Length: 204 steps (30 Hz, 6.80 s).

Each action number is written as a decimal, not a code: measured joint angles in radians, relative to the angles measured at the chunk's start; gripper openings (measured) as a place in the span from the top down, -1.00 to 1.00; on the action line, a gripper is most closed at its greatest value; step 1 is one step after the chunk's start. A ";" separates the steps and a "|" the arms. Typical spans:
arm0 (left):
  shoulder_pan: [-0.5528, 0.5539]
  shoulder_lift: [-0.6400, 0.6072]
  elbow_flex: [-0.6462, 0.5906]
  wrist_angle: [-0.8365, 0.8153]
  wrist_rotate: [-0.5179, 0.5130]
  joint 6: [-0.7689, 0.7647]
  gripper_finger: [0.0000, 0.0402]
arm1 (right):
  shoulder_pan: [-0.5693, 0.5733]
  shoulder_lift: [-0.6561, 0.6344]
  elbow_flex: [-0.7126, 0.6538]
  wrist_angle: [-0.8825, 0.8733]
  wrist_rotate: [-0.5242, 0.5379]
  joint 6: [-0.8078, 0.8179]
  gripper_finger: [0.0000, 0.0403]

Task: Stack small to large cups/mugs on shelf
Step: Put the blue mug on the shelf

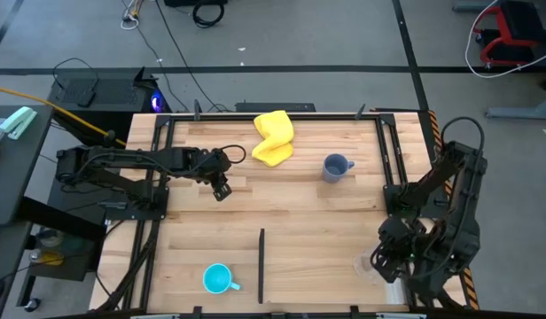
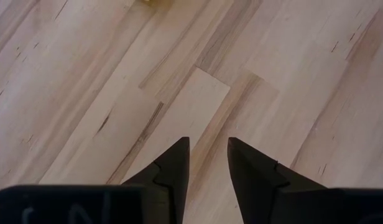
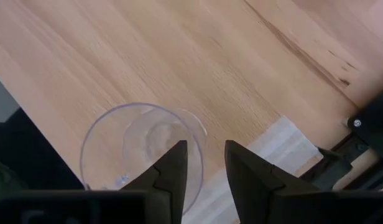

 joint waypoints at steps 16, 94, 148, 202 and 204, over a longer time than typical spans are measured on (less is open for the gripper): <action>0.000 0.000 0.000 0.000 0.000 0.016 0.42 | 0.000 -0.119 0.000 0.000 0.092 -0.021 0.43; -0.863 0.294 0.214 -0.032 0.203 -1.006 0.51 | -0.395 -0.424 -0.262 0.000 0.282 -0.535 0.46; -0.552 0.538 1.407 -0.721 -0.062 0.087 0.94 | -0.395 -0.424 -0.262 0.000 0.282 -0.566 0.49; -0.493 0.855 1.534 -0.646 0.177 0.341 0.91 | -0.395 -0.423 -0.262 0.002 0.283 -0.588 0.51; -0.495 0.857 1.533 -0.646 0.177 0.340 0.86 | -0.395 -0.423 -0.262 0.002 0.283 -0.588 0.51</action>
